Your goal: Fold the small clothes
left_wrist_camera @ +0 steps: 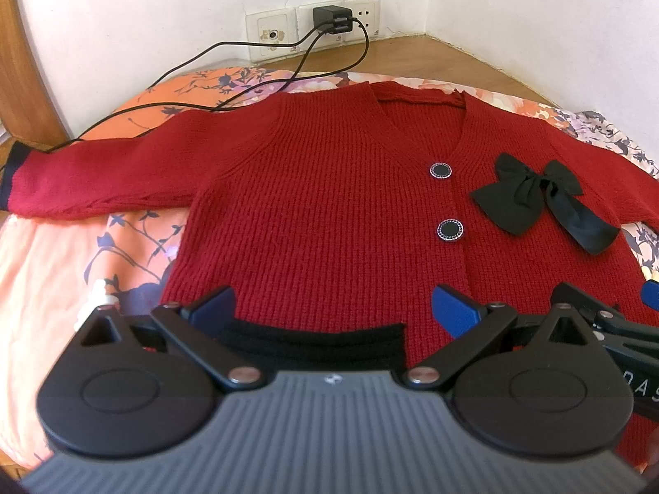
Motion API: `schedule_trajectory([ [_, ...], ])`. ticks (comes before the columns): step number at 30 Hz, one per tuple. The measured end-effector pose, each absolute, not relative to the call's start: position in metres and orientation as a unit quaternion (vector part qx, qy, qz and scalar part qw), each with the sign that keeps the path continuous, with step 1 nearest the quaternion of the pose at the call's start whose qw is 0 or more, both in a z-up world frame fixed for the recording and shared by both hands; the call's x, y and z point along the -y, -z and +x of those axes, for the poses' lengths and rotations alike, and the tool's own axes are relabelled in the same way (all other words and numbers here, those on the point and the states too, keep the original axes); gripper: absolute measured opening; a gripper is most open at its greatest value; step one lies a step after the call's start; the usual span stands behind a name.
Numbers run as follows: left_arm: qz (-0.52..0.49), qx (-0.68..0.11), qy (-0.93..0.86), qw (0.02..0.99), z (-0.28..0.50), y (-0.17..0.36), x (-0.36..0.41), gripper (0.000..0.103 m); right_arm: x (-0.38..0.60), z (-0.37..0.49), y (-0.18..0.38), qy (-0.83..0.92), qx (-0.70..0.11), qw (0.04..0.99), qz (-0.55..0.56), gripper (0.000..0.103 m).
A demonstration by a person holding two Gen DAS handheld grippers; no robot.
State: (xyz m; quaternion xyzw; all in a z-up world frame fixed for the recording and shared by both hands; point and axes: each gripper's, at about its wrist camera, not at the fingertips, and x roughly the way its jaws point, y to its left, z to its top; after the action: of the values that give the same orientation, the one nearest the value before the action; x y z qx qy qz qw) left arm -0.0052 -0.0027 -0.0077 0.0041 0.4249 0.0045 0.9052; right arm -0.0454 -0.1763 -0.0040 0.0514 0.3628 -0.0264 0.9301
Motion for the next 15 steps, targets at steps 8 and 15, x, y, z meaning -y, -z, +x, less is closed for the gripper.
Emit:
schedule_trajectory([
  [8, 0.004, -0.425, -0.004, 0.905, -0.0047, 0.0073, 0.0026, 0.103, 0.1747, -0.0456, 0.0039, 0.027, -0.362, 0.930, 0.051, 0.103],
  [15, 0.004, -0.426, -0.004, 0.905, -0.0042, 0.0077, 0.0020, 0.103, 0.1734, -0.0460, 0.0030, 0.027, -0.362, 0.930, 0.051, 0.103],
])
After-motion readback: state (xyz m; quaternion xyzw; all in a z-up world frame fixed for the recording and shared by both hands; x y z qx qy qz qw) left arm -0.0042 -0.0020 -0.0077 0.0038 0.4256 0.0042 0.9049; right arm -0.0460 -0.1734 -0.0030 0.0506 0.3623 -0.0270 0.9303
